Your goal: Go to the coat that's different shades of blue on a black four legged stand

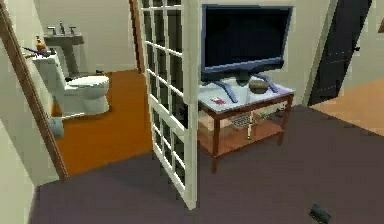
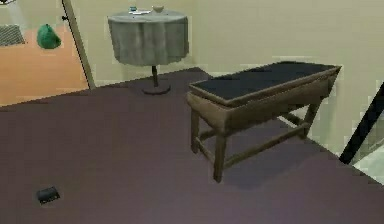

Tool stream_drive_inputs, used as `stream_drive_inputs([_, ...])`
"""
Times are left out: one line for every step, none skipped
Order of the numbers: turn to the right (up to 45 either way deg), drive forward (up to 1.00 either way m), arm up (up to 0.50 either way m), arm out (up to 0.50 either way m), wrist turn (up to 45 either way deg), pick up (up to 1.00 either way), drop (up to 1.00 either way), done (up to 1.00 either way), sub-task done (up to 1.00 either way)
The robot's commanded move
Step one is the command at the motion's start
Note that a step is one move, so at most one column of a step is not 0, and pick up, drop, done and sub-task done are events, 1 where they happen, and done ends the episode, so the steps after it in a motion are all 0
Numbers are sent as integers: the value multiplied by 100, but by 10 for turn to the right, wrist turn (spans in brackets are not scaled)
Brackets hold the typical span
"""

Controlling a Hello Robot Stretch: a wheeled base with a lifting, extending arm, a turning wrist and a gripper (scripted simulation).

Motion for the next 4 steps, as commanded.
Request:
stream_drive_inputs([0,15,0,0,0,0,0,0,0])
stream_drive_inputs([450,0,0,0,0,0,0,0,0])
stream_drive_inputs([300,0,0,0,0,0,0,0,0])
stream_drive_inputs([0,10,0,0,0,0,0,0,0])
